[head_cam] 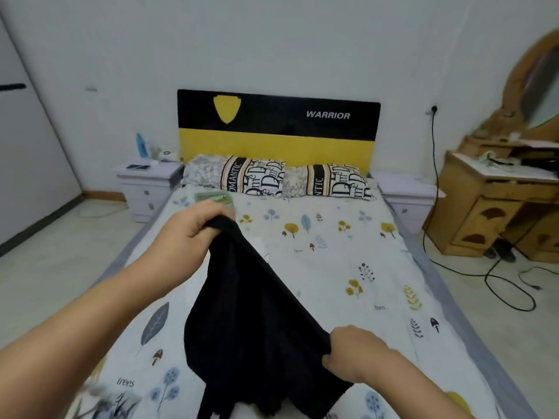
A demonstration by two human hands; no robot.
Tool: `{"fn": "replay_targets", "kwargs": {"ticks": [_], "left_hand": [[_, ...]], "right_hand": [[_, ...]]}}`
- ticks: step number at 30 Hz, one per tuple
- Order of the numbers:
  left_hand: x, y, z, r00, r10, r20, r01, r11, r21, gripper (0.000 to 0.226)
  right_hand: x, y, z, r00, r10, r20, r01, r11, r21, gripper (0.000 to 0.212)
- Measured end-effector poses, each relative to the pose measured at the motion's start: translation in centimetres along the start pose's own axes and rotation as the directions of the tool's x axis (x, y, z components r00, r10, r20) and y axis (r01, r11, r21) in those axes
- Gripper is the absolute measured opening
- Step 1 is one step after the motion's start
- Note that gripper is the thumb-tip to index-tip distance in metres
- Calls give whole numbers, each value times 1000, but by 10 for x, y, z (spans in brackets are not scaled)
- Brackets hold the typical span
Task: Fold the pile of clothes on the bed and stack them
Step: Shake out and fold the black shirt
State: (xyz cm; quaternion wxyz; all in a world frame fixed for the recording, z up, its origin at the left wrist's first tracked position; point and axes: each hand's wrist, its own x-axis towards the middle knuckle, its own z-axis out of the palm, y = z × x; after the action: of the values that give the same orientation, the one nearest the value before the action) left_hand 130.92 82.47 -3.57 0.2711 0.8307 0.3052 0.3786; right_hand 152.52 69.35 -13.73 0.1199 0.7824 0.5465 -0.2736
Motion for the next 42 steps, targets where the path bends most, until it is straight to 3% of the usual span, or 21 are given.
{"fn": "replay_targets", "kwargs": {"ticks": [2, 4, 6, 9, 11, 14, 17, 19, 21, 23, 24, 26, 29, 31, 33, 34, 35, 36, 38, 42], "left_hand": [[-1, 20, -21, 999, -14, 32, 17, 997, -73, 50], [-4, 37, -42, 998, -44, 52, 53, 984, -171, 53], [-7, 48, -62, 991, -82, 103, 106, 960, -258, 56], [-11, 63, -91, 969, -127, 214, 202, 904, -377, 51], [-14, 74, -105, 949, -113, 293, 225, 896, -383, 25], [-16, 87, -120, 917, -33, 398, 167, 936, -309, 6], [-17, 95, -127, 881, 9, 473, 95, 976, -195, 19], [-18, 101, -127, 870, -6, 493, 57, 994, -88, 24], [-18, 105, -123, 881, 8, 473, -11, 1000, 5, 22], [-17, 108, -120, 899, 54, 435, -89, 994, 60, 18], [-16, 109, -120, 908, 74, 412, -109, 992, 62, 18], [-14, 108, -125, 928, 95, 360, -108, 994, 18, 18], [-9, 102, -135, 954, 136, 268, -124, 990, -61, 17], [-7, 96, -138, 979, 60, 193, -12, 971, -240, 18], [-7, 95, -139, 981, -66, 182, 135, 905, -404, 26], [-6, 96, -140, 979, -104, 173, 170, 887, -428, 27], [-6, 97, -140, 977, -145, 158, 202, 865, -459, 28], [-6, 100, -139, 975, -177, 133, 220, 847, -485, 28], [-4, 107, -134, 966, -248, 67, 245, 809, -534, 30], [-1, 116, -116, 939, -337, -61, 249, 794, -555, 30]], "right_hand": [[-23, -6, -12, 998, -51, 42, 45, 990, 134, 23], [-46, -7, -35, 985, -116, 129, 56, 916, 396, 37], [-69, -6, -58, 977, -133, 165, 17, 826, 564, 34], [-94, -10, -83, 999, 23, -44, 14, 716, 698, 30], [-102, -15, -94, 956, 151, -253, 21, 822, 570, 37], [-114, -29, -110, 797, 298, -525, -130, 934, 334, 35], [-124, -31, -123, 657, 403, -637, -266, 915, 305, 56], [-125, -29, -129, 612, 390, -688, -317, 918, 238, 50], [-132, -29, -136, 642, 330, -692, -326, 935, 143, 23], [-142, -31, -146, 725, 340, -600, -341, 933, 116, 14], [-149, -30, -154, 771, 365, -521, -333, 930, 159, 16], [-163, -24, -169, 855, 386, -346, -232, 882, 410, 27], [-186, -12, -184, 917, 323, -233, -60, 691, 721, 29], [-198, -4, -191, 911, 315, -267, 46, 565, 824, 29], [-208, 5, -200, 906, 345, -244, 107, 371, 922, 30], [-212, 10, -203, 900, 363, -240, 110, 344, 933, 30], [-214, 15, -206, 880, 399, -258, 83, 406, 910, 29], [-215, 19, -208, 838, 447, -313, 25, 542, 840, 29], [-212, 23, -210, 724, 469, -506, -52, 768, 638, 28], [-209, 12, -202, 568, 400, -720, -58, 891, 449, 23]]}}
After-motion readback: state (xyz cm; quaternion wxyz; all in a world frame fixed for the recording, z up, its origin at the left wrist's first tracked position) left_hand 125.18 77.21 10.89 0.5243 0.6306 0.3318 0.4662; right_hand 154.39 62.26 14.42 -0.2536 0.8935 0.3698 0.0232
